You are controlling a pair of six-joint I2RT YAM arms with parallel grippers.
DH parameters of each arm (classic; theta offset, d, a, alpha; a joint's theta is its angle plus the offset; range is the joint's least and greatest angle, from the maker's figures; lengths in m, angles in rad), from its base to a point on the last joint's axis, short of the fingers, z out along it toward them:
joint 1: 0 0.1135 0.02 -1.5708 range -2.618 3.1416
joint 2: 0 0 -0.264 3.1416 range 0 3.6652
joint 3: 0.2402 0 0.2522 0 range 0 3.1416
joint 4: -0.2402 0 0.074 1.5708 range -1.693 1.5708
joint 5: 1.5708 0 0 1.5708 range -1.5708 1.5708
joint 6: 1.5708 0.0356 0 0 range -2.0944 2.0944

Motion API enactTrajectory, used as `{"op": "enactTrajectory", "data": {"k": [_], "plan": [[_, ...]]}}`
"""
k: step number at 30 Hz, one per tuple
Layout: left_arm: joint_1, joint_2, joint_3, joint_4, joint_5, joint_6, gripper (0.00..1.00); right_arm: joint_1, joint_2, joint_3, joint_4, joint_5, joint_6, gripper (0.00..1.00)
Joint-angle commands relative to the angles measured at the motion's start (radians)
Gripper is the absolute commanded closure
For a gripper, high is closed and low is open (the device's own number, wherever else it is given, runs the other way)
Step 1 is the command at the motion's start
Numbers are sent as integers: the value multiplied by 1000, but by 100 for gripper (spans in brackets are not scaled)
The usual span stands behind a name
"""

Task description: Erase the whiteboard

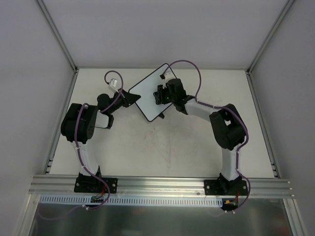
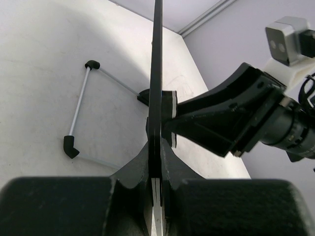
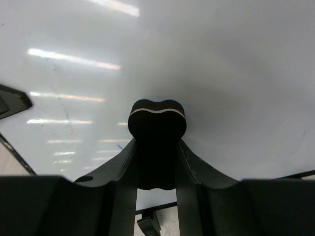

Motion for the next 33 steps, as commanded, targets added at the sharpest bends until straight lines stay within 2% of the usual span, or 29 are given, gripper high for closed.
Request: {"op": "enactTrajectory", "data": {"k": [1, 9, 15, 29, 33], "plan": [[-24, -17, -9, 352, 52, 46, 100, 122, 38, 32, -72, -149, -98, 100], [-26, -18, -10, 352, 48, 46, 100, 199, 44, 3, -69, -60, -214, 100], [-26, -18, -10, 352, 47, 48, 100, 208, 41, -21, -47, -43, -225, 100], [-26, -23, -15, 352, 50, 43, 100, 25, 13, -161, 98, -82, 104, 100], [-26, -26, -19, 352, 50, 45, 100, 7, 1, -190, 103, -7, 189, 100]]}}
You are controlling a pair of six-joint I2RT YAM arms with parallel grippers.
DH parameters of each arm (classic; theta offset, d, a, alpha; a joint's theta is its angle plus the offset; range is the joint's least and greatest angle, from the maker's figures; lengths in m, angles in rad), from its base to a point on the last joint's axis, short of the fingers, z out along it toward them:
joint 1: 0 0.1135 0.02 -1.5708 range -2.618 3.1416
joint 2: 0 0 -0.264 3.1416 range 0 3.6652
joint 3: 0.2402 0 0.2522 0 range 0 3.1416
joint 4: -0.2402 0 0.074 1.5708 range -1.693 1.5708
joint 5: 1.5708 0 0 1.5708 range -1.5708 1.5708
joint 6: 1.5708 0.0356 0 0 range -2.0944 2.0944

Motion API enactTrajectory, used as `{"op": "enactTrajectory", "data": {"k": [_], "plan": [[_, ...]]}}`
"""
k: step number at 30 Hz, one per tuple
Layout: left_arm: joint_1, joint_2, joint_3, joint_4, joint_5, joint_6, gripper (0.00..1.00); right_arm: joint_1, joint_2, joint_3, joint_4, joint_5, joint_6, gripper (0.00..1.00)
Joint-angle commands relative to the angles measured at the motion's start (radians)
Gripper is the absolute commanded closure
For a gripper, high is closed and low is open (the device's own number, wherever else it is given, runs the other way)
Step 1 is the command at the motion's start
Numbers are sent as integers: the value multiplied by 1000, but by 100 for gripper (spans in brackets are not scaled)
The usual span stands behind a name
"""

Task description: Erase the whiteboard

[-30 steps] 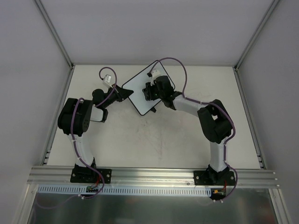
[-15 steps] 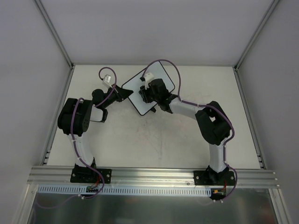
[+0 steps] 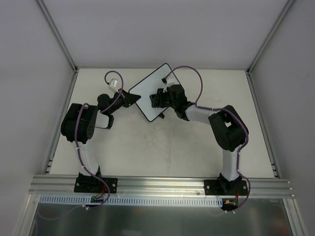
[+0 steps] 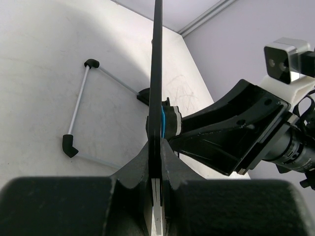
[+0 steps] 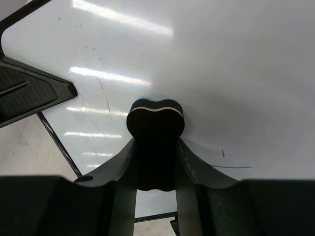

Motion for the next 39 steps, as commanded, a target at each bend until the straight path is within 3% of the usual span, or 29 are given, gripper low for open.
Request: {"op": "enactTrajectory", "data": {"k": [1, 5, 11, 25, 39], "plan": [[-25, -27, -17, 354, 52, 46, 100, -20, 16, -61, -115, 85, 112, 100], [-25, -34, -23, 354, 55, 46, 100, -20, -4, -82, -169, 294, 194, 100], [-25, -40, -33, 354, 57, 54, 100, -24, -12, -89, -206, 404, 273, 100], [-23, -41, -35, 354, 60, 57, 100, -130, 46, -41, -325, 340, 474, 100], [-23, -40, -33, 354, 58, 56, 100, -135, 34, -16, -329, 323, 439, 100]]}}
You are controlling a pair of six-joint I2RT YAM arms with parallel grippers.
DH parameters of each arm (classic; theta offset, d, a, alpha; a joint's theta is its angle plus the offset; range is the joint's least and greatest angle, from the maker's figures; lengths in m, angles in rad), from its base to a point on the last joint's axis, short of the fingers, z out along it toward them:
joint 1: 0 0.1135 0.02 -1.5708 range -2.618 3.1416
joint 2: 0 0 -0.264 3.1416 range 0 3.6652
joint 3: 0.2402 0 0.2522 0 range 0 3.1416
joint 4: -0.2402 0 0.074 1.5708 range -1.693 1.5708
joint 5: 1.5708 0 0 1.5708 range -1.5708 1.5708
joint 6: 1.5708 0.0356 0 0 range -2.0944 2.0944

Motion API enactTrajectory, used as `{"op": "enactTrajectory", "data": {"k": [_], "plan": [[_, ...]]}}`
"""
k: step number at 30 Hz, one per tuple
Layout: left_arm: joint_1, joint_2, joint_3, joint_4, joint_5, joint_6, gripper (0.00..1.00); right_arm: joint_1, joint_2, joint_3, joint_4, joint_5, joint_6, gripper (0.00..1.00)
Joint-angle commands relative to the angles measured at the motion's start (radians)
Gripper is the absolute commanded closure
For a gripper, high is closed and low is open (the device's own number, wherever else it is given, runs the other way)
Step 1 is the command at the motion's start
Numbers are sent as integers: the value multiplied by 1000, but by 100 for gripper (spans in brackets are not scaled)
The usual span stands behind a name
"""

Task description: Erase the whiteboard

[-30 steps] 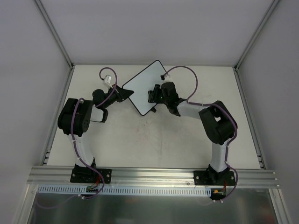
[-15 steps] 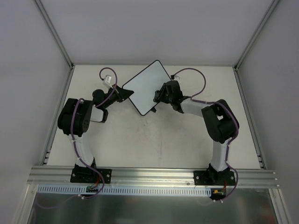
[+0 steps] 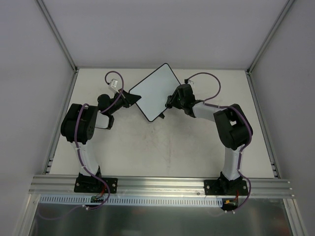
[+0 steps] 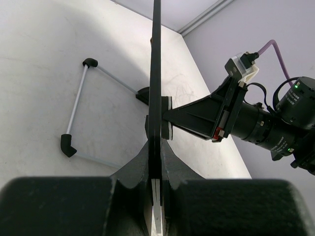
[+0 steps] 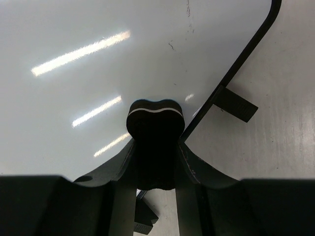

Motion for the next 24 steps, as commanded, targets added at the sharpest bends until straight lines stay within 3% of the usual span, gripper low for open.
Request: {"op": "enactTrajectory", "data": {"k": [1, 13, 24], "plan": [[-17, -31, -24, 353, 62, 48, 100, -17, 42, 15, -108, 73, -49, 100], [-2, -20, -25, 353, 53, 43, 100, 35, -104, 111, -223, 150, -247, 100], [-1, -20, -25, 353, 53, 46, 100, 52, -201, 133, -516, 201, -373, 100]]}}
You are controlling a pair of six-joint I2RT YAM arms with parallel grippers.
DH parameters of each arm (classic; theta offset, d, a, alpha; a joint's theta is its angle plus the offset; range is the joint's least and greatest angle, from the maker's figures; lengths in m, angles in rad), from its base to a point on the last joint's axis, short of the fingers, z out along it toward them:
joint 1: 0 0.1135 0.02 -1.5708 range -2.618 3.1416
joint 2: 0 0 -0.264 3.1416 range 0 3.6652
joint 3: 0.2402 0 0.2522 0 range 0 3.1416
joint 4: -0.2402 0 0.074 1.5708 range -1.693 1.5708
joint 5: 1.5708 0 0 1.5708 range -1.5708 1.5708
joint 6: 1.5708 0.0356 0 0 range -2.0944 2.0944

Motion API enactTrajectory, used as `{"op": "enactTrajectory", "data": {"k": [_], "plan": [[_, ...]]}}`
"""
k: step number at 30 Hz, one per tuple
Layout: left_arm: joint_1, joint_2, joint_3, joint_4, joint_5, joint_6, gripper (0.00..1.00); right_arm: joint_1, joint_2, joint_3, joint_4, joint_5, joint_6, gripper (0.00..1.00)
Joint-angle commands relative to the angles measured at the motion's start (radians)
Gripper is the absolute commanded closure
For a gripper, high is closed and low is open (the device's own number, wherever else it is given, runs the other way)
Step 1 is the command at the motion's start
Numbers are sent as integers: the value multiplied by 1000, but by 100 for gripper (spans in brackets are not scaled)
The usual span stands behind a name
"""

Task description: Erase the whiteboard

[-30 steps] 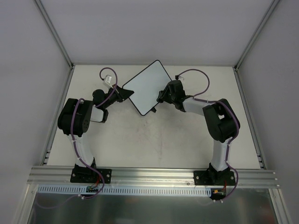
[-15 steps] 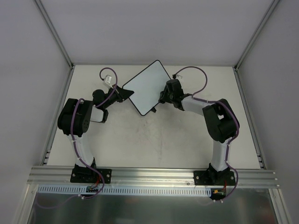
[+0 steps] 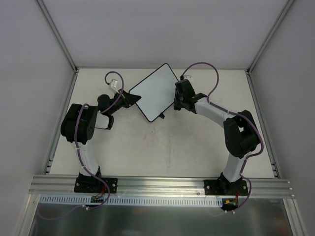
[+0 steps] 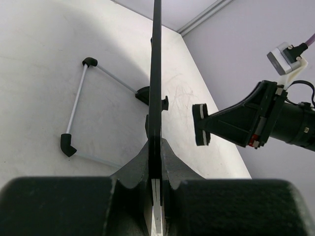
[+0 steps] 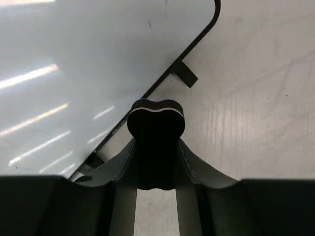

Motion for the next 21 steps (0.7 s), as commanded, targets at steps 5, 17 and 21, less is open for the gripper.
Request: {"op": "enactTrajectory", "data": {"k": [5, 17, 21], "plan": [[1, -17, -19, 346, 51, 41, 100, -3, -89, -5, -285, 34, -87, 100], [4, -23, -25, 346, 52, 36, 100, -12, -272, -305, -285, -32, -80, 100], [4, -28, -32, 346, 54, 38, 100, -52, -290, -355, -246, -121, -80, 98]]}}
